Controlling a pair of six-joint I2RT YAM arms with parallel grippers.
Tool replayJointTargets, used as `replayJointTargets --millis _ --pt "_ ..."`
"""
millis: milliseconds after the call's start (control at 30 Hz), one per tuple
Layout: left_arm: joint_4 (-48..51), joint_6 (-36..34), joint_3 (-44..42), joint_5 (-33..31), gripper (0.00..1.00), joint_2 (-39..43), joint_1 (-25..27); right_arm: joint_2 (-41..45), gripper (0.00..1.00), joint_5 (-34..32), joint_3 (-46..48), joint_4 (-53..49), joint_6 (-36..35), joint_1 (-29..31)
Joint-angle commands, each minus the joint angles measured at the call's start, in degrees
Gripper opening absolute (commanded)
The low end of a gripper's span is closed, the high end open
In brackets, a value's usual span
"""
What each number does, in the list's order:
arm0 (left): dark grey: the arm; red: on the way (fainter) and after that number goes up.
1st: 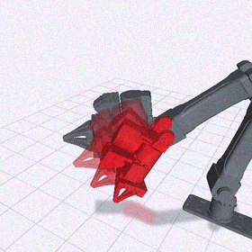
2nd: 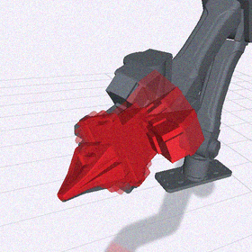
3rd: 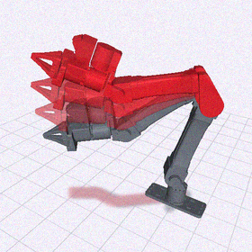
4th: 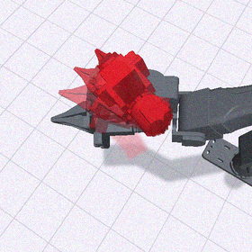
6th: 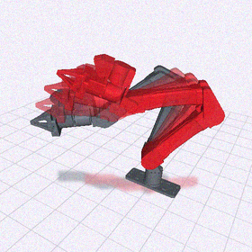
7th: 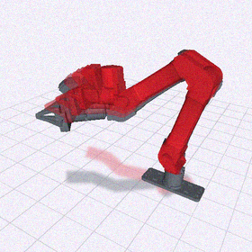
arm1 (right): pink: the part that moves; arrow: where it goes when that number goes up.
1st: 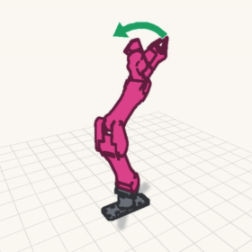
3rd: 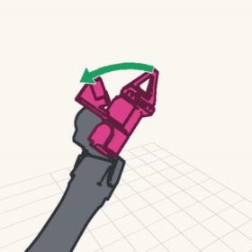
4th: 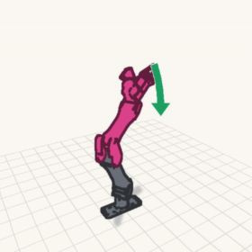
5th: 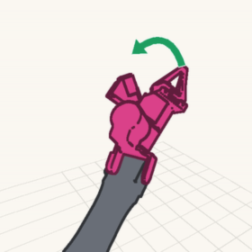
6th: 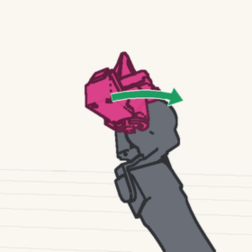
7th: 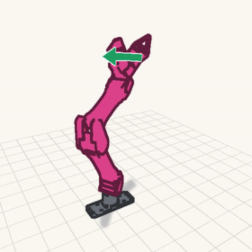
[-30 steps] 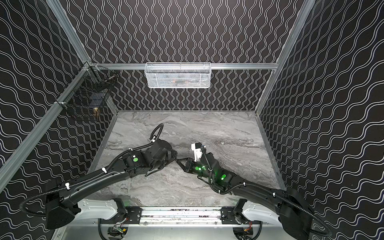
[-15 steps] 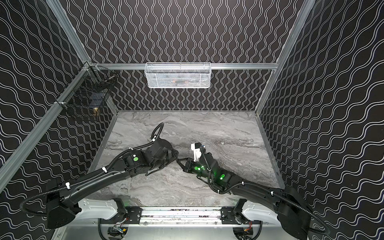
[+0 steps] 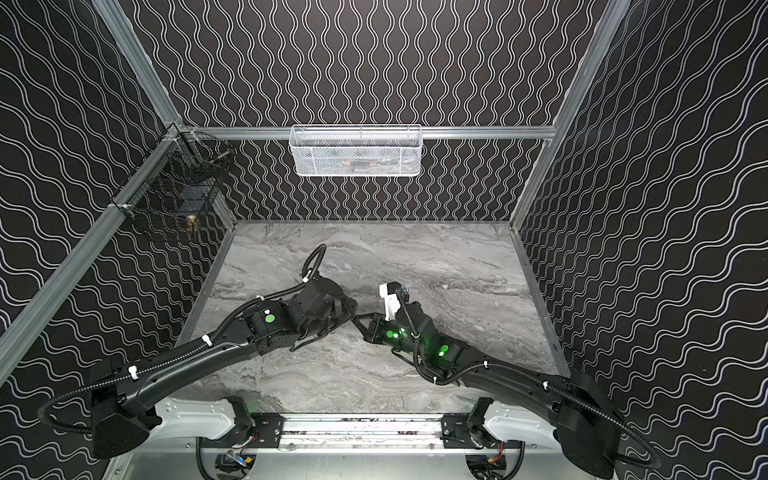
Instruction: Unlock with the key
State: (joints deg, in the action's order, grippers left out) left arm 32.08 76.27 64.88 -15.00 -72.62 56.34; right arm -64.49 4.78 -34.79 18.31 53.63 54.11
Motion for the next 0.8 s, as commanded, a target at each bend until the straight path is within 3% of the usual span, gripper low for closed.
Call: replayJointTargets --millis 0,267,767 --pt "-0.29 -0.66 1.02 -1.17 0.04 0.42 -0.08 1.03 0.16 -0.97 -0.08 0.82 -0.64 0.02" --pt "0.27 -0.35 1.04 -3.78 0.04 0.29 -0.39 2.38 0.25 -0.11 -0.34 -1.65 2.27 0.12" --pt "-1.96 0.39 -0.06 -3.81 0.03 0.72 -0.35 -1.01 0.2 -1.18 -2.5 -2.05 5.74 0.15"
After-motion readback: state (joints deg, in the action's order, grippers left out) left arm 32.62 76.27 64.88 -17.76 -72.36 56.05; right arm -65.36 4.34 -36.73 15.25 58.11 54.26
